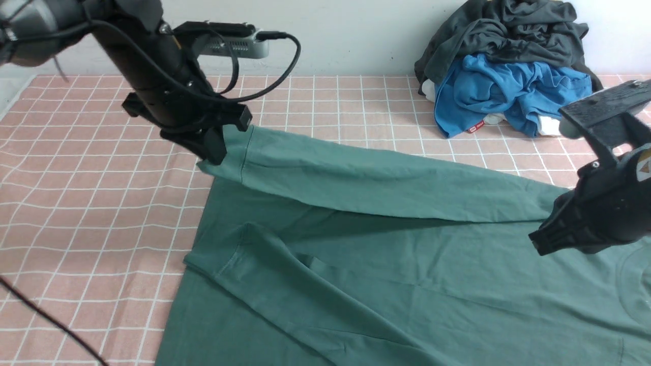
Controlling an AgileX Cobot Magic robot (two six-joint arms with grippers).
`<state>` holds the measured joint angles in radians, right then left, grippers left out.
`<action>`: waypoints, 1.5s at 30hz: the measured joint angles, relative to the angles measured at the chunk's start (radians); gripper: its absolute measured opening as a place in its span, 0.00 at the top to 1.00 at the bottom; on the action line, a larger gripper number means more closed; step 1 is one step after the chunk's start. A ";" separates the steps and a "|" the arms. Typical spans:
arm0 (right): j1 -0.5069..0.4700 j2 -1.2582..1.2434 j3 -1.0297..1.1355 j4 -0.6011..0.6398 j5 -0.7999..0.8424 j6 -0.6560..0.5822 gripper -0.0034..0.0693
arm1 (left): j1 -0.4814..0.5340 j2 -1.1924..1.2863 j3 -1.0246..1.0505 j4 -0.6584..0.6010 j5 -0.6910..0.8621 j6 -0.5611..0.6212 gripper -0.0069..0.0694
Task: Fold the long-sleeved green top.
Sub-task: Use the left arm to drag and drop the cuff onto the cuff closest to the left arm, then use both arms simultaneously to clamp the lower edge of the clothing fabric
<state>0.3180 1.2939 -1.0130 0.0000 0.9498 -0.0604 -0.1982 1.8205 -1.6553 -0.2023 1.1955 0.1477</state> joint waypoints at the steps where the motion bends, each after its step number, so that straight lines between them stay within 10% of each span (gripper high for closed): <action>1: 0.000 -0.013 0.000 0.000 0.003 -0.001 0.92 | 0.000 -0.038 0.057 -0.003 -0.013 -0.006 0.88; 16: 0.000 -0.066 0.000 0.098 0.008 -0.042 0.92 | 0.000 -0.374 0.787 -0.087 -0.317 -0.014 0.83; 26: 0.133 -0.066 0.000 0.190 0.217 -0.106 0.92 | -0.007 -0.399 0.819 -0.040 -0.234 0.048 0.43; 35: 0.397 -0.121 0.040 0.209 0.283 -0.093 0.92 | -0.346 -0.486 0.880 -0.007 -0.095 0.250 0.36; 45: 0.438 -0.202 0.105 0.182 0.290 -0.080 0.92 | -0.558 -0.486 1.166 0.101 -0.330 0.425 0.36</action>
<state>0.7563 1.0923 -0.9077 0.1816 1.2400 -0.1399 -0.7562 1.3341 -0.4897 -0.1011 0.8651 0.5729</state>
